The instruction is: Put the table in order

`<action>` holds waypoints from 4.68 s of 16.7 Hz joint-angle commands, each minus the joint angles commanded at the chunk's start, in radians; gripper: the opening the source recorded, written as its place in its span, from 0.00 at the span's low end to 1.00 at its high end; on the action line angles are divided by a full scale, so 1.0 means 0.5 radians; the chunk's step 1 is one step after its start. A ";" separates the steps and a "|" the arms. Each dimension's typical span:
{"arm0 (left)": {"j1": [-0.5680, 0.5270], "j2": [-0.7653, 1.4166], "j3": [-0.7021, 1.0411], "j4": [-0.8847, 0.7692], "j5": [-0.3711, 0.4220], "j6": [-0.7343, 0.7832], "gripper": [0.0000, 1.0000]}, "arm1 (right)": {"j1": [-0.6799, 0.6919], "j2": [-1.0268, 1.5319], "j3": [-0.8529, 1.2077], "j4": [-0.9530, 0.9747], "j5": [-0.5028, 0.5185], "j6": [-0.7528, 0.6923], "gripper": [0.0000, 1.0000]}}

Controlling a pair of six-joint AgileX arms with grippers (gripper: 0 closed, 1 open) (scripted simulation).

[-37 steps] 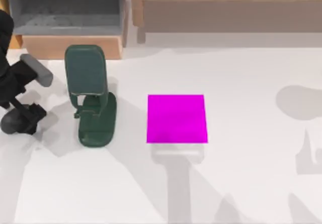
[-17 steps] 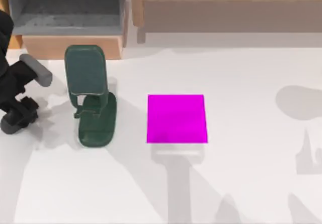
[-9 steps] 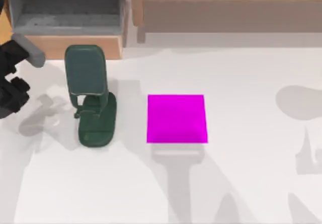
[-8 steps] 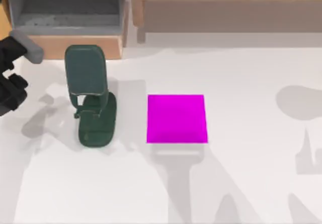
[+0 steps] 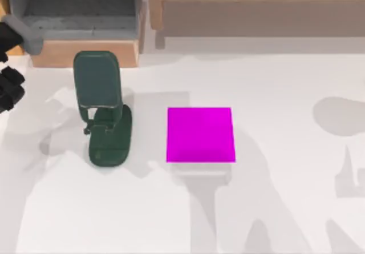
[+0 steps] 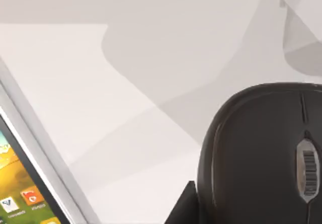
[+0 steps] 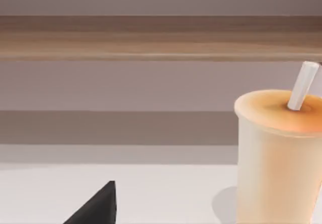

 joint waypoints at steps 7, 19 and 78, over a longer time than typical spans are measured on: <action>-0.267 0.036 0.571 0.041 -0.019 -0.596 0.00 | 0.000 0.000 0.000 0.000 0.000 0.000 1.00; -1.297 0.828 1.250 -0.111 0.003 -2.731 0.00 | 0.000 0.000 0.000 0.000 0.000 0.000 1.00; -0.587 0.744 0.835 0.137 -0.214 -2.035 1.00 | 0.000 0.000 0.000 0.000 0.000 0.000 1.00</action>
